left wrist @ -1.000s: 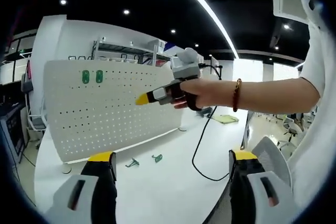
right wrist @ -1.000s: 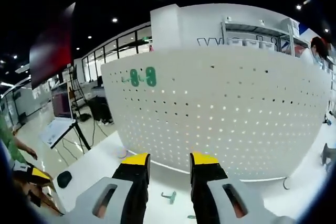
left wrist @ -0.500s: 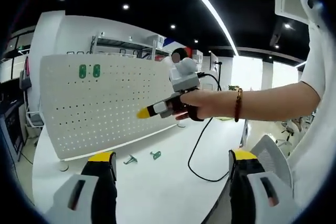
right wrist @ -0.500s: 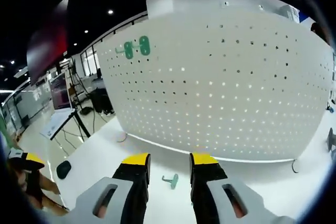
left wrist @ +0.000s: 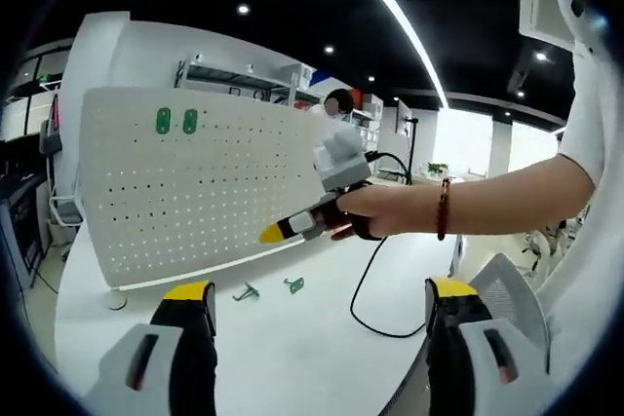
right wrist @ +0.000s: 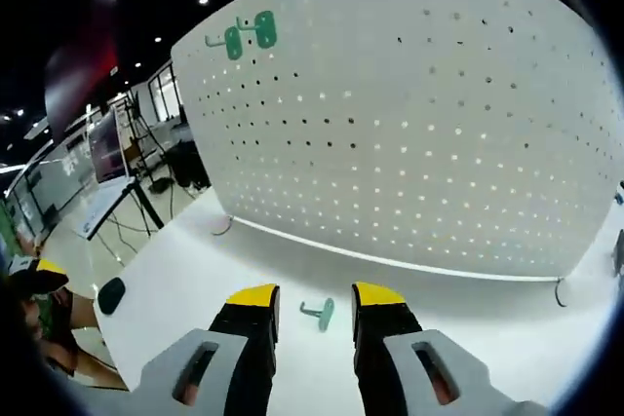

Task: Insert the hook assembly into the mounting plate slot until the hook locks in place.

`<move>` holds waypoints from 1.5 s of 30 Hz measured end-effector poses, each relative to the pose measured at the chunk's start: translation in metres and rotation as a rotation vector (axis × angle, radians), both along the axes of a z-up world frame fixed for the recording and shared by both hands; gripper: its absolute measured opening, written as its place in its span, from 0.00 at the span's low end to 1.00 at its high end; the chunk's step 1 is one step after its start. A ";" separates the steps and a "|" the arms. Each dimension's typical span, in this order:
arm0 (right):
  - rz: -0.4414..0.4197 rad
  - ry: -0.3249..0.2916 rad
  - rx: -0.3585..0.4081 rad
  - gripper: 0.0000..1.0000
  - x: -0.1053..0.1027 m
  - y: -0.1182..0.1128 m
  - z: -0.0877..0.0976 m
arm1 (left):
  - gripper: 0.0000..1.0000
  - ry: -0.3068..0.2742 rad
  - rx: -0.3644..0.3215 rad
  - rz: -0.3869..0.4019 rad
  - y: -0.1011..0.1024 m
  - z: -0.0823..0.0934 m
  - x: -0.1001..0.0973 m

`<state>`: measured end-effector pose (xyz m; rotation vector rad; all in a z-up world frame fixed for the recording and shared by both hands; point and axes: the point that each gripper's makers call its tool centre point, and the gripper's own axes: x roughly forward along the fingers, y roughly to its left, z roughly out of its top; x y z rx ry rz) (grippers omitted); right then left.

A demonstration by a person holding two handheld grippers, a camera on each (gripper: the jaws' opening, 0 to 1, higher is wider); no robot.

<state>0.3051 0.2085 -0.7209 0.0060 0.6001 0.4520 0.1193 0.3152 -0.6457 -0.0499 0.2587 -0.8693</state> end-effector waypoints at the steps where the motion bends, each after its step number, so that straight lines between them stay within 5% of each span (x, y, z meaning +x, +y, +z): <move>1: 0.001 0.004 -0.003 0.29 0.000 0.000 -0.002 | 0.91 0.002 -0.001 0.001 0.000 -0.001 0.000; 45: 0.081 0.221 -0.143 0.24 0.004 0.019 -0.091 | 0.90 0.062 -0.050 0.050 0.017 -0.034 0.018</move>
